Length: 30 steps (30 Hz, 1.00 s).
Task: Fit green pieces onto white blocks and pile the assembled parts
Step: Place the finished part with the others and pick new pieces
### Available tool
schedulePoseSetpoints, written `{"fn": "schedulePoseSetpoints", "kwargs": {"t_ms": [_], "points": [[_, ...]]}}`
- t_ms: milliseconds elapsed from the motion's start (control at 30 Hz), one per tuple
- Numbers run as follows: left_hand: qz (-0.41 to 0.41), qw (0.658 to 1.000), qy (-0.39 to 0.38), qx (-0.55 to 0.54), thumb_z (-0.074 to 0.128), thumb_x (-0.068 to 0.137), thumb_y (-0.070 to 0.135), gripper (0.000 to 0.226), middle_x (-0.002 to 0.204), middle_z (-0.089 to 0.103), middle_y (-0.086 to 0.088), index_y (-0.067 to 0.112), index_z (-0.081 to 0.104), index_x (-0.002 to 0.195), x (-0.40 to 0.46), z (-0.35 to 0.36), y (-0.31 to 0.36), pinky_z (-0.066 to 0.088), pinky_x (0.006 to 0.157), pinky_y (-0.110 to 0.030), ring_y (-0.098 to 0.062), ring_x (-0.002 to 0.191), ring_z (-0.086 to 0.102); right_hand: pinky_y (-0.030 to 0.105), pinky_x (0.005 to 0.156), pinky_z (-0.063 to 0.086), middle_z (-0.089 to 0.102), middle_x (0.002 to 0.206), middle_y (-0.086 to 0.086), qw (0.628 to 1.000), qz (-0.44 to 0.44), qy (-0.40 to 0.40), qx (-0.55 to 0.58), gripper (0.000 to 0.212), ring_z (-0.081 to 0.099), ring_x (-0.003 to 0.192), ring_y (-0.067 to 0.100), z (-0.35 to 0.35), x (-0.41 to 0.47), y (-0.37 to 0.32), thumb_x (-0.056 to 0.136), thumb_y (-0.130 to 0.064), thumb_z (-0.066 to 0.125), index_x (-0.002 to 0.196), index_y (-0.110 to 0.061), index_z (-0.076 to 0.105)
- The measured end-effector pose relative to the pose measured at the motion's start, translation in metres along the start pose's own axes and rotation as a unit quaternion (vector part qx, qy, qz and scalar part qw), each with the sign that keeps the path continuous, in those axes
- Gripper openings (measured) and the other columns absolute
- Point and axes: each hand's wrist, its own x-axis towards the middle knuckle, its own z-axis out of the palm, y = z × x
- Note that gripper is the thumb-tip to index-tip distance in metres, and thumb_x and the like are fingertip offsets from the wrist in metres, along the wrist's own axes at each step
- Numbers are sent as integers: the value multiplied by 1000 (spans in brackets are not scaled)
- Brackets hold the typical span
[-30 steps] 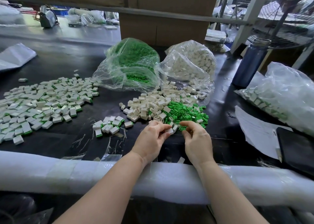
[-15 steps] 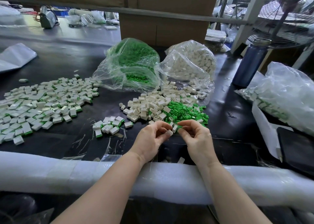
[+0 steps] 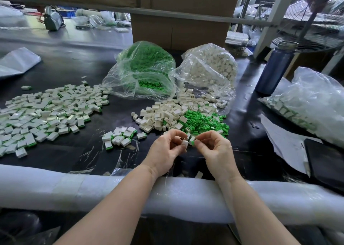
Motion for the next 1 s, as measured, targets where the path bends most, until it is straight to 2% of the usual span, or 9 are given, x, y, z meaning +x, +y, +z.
{"fn": "schedulePoseSetpoints", "kwargs": {"t_ms": [100,200,367,667,800,933,1000], "points": [[-1,1000,3,-9,61,88,8,17,78,60,0,25,61,87,0,0,1,53,86,-32,-29,85,65,29,70,54,66,72,1,1000,10,1,4,18,64,71,17,0,0,1,81,-3,68,74,-18,61],[-1,1000,20,-10,64,86,9,15,83,64,-5,23,59,85,0,-2,1,51,81,-23,-20,82,62,34,71,54,64,70,-2,1000,13,-3,2,17,60,68,12,0,1,1,82,-3,67,75,-17,61],[-8,998,24,-52,64,85,8,13,87,66,-6,17,66,94,-1,-4,3,53,83,-30,-15,82,62,25,71,54,66,73,-5,1000,13,-11,6,19,61,67,2,1,1,1,83,-3,67,77,-21,64],[-17,994,1,-104,63,84,3,8,75,67,-3,10,63,89,-1,-4,3,55,67,-20,-6,68,67,19,59,53,67,66,3,998,23,-40,44,17,60,57,8,1,-1,-2,81,3,67,75,-13,65],[-25,991,-5,-128,63,85,2,7,73,68,-3,9,63,88,-1,-4,3,53,62,-17,-8,66,67,23,58,54,66,63,-1,998,25,-46,41,16,59,56,6,1,-1,-2,81,1,67,74,-13,65],[-29,993,-10,-116,62,86,3,7,71,69,-2,10,64,85,0,-4,3,53,61,-18,-8,66,67,33,60,53,63,61,-3,998,18,-54,16,16,58,58,9,1,-2,-3,80,-1,68,73,-14,65],[-29,994,-12,-107,62,86,4,9,71,69,0,12,65,85,0,-5,3,54,61,-19,-8,66,67,33,60,53,63,62,-4,998,14,-53,16,17,58,58,8,1,-3,-3,80,0,68,72,-15,65]]}}
